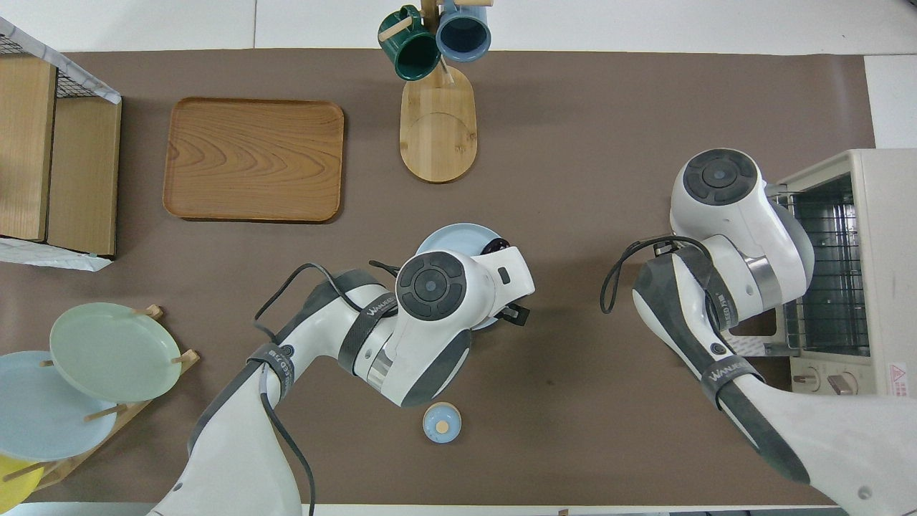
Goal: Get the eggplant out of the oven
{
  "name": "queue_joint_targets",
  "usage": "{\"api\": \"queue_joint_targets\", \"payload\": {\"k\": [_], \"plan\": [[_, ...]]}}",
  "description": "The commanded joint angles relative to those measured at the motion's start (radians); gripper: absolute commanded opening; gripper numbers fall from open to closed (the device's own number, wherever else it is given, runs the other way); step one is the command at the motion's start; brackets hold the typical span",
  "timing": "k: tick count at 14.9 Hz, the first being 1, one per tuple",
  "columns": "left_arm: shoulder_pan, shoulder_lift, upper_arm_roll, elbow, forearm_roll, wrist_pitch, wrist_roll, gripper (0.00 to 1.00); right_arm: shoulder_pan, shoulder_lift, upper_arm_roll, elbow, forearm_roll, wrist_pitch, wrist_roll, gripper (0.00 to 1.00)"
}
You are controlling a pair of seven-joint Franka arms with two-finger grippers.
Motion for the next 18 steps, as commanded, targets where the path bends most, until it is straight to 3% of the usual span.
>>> {"api": "queue_joint_targets", "payload": {"k": [1,5,8,11,14,17,18], "plan": [[-0.006,0.029,0.015,0.02,-0.018,0.043,0.0,1.0,-0.09,-0.097,0.007,0.048,-0.016,-0.085,-0.162,0.0],[0.001,0.032,0.015,0.016,-0.018,0.043,0.003,1.0,-0.195,-0.182,0.007,0.043,-0.007,-0.131,-0.304,0.0],[0.004,0.032,0.015,0.014,-0.018,0.041,0.004,0.97,-0.215,-0.24,0.007,0.045,-0.004,-0.185,-0.34,0.0],[0.005,0.036,0.017,0.008,-0.018,0.044,0.004,0.9,-0.206,-0.303,0.01,0.109,0.199,-0.278,-0.334,0.0],[0.007,0.036,0.017,0.007,-0.018,0.044,0.006,0.83,-0.169,-0.262,0.018,0.25,0.234,-0.346,-0.335,0.0],[0.028,0.036,0.017,0.007,-0.018,0.035,0.009,0.67,-0.163,-0.256,0.016,0.269,0.281,-0.354,-0.316,0.0],[0.031,0.036,0.017,0.007,-0.018,0.032,0.009,0.61,-0.164,-0.256,0.018,0.266,0.288,-0.354,-0.3,0.3]]}}
